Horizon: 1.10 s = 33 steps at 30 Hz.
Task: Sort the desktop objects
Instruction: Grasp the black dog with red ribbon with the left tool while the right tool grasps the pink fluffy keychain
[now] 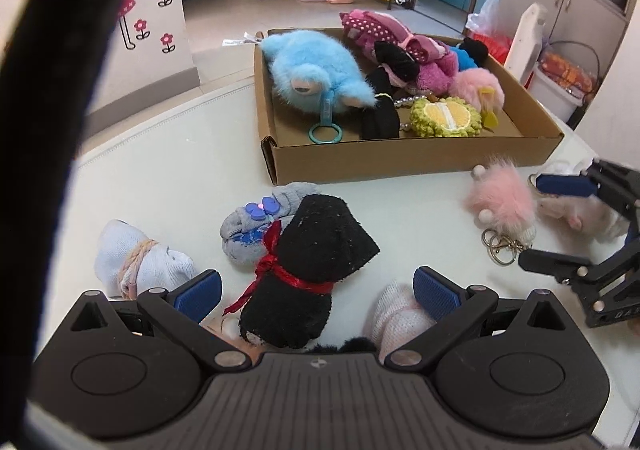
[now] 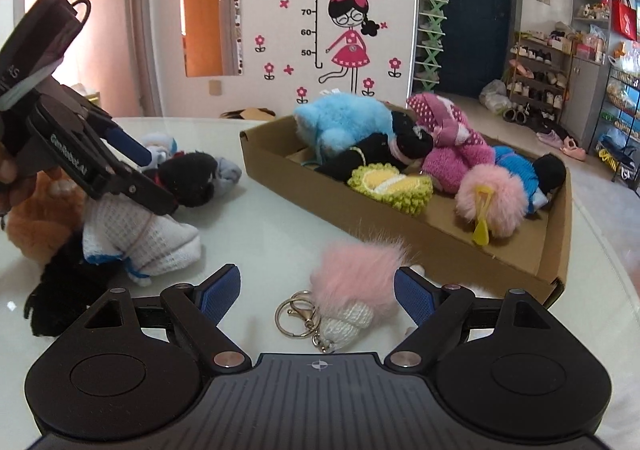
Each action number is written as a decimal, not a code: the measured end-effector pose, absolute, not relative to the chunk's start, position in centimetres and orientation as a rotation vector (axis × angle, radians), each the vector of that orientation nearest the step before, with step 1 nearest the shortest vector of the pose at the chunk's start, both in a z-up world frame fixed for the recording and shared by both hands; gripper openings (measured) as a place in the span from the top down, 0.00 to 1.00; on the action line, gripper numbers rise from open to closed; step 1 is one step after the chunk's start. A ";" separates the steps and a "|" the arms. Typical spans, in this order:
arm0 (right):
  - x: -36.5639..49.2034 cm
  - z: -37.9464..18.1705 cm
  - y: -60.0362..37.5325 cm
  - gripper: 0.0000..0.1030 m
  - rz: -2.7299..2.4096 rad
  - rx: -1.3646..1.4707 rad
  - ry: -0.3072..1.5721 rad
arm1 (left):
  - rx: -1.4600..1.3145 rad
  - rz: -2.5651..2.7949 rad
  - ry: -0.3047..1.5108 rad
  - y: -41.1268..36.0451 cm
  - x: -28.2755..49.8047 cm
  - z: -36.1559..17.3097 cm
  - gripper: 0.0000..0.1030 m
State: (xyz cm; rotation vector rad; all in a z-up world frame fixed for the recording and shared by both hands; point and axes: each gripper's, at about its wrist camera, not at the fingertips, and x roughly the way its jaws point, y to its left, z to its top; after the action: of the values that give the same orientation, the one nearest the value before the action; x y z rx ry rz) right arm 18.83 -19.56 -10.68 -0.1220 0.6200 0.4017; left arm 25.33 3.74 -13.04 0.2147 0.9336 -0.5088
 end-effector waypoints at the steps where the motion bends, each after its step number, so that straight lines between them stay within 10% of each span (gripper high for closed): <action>1: 19.0 -10.9 -19.5 0.15 0.396 -0.121 0.624 | 0.206 -0.513 0.937 3.9 25.5 -13.2 0.01; 26: 21.2 -12.9 -19.6 0.15 0.327 -0.087 0.663 | 0.177 -0.449 1.097 3.5 28.7 -15.2 0.03; 33: 22.0 -13.3 -19.4 0.17 0.314 -0.087 0.695 | 0.190 -0.438 1.079 3.1 28.7 -15.1 0.26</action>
State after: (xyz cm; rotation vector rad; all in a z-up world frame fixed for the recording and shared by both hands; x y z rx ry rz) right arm 21.97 -19.43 -13.26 -0.0875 0.6948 0.3138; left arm 28.66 3.14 -15.14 0.1903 1.0790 -0.4384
